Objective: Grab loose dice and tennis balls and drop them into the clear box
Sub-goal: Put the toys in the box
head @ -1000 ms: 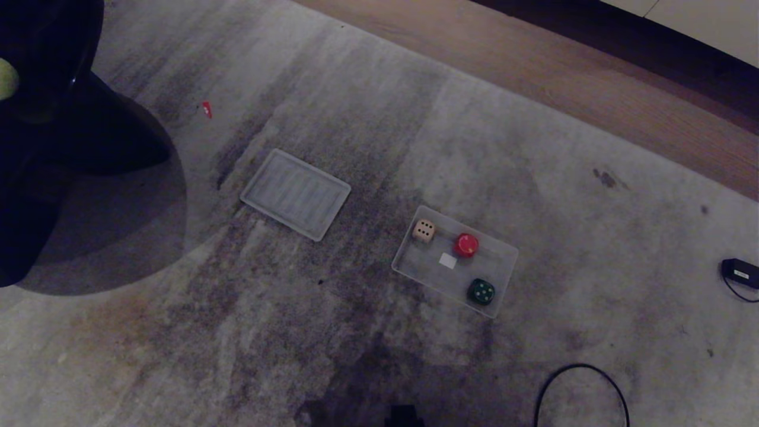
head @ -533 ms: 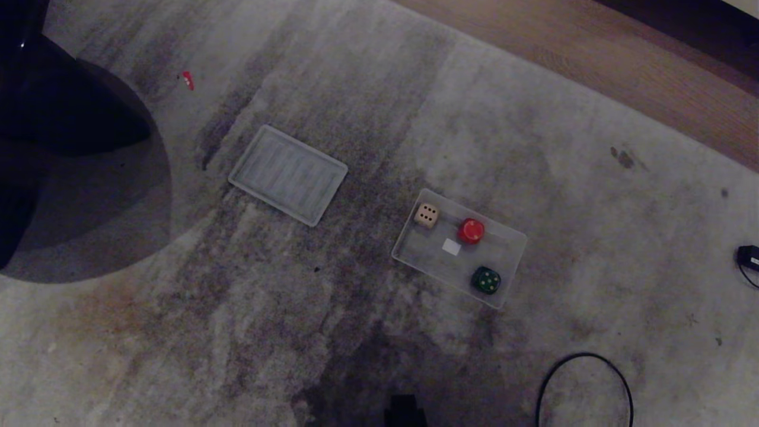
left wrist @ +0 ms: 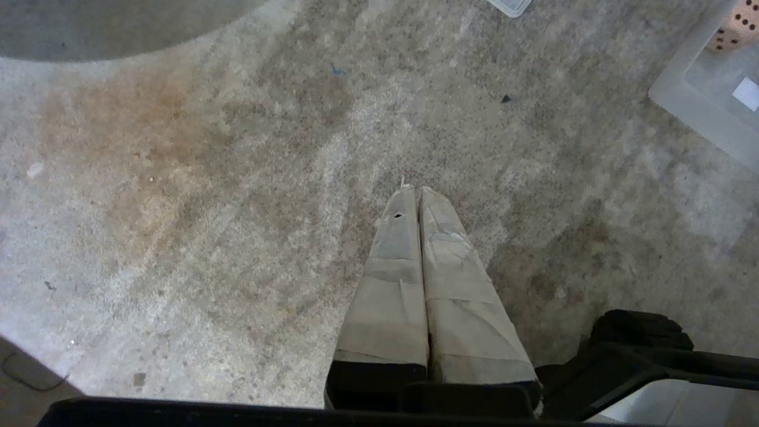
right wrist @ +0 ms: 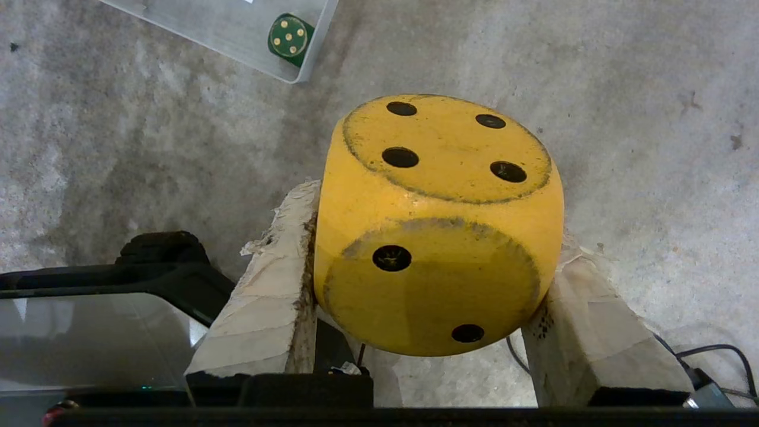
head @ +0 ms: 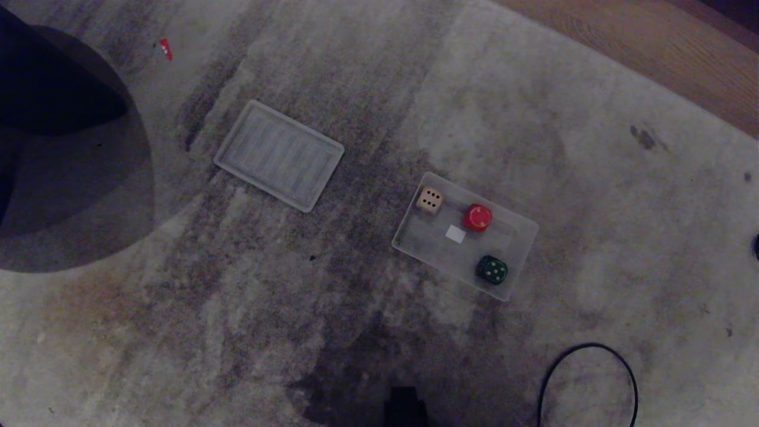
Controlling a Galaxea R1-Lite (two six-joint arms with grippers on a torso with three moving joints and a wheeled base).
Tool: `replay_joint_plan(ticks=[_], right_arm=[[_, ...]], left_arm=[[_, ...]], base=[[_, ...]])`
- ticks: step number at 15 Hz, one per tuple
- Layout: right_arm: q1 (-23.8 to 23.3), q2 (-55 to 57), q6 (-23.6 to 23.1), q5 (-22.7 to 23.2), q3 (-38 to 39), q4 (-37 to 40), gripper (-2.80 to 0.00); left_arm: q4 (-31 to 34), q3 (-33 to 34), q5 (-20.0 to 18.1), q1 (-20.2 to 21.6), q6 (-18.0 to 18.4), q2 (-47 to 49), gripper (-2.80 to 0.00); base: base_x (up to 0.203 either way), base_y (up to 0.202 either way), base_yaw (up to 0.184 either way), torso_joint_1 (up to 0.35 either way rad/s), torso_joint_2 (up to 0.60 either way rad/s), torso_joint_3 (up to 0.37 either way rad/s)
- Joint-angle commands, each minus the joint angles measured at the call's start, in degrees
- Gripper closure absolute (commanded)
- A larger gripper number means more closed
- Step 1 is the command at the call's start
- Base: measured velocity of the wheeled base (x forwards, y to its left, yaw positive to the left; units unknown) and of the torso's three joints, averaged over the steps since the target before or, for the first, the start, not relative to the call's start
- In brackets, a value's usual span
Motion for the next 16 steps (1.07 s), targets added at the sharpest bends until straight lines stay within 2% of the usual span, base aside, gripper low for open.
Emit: replay_joint_plan(ticks=[1, 6, 8, 11, 16], right_arm=[[0.0, 0.0, -0.1, 0.0, 0.0, 0.1, 0.00], [0.0, 0.3, -0.9, 0.0, -1.1, 0.2, 0.00], [0.0, 6.0, -0.2, 0.6, -3.5, 0.1, 0.00], [0.1, 24.3, 5.8, 1.4, -8.0, -4.2, 0.00], [1.1, 58.8, 13.3, 2.2, -10.9, -27.2, 0.00]], left_arm=[[0.0, 0.1, 0.1, 0.0, -0.2, 0.1, 0.00], [0.0, 0.1, 0.1, 0.0, -0.4, 0.1, 0.00], [0.0, 0.1, 0.1, 0.0, -0.4, 0.1, 0.00], [0.0, 0.1, 0.1, 0.0, -0.4, 0.1, 0.00], [0.0, 0.1, 0.1, 0.0, -0.4, 0.1, 0.00]], base=[[0.000, 0.000, 0.000, 0.002, 0.00, -0.036], [0.000, 0.000, 0.000, 0.001, 0.00, -0.011], [0.000, 0.000, 0.000, 0.000, 0.00, 0.000], [0.000, 0.000, 0.000, 0.000, 0.00, 0.000], [0.000, 0.000, 0.000, 0.000, 0.00, 0.000]])
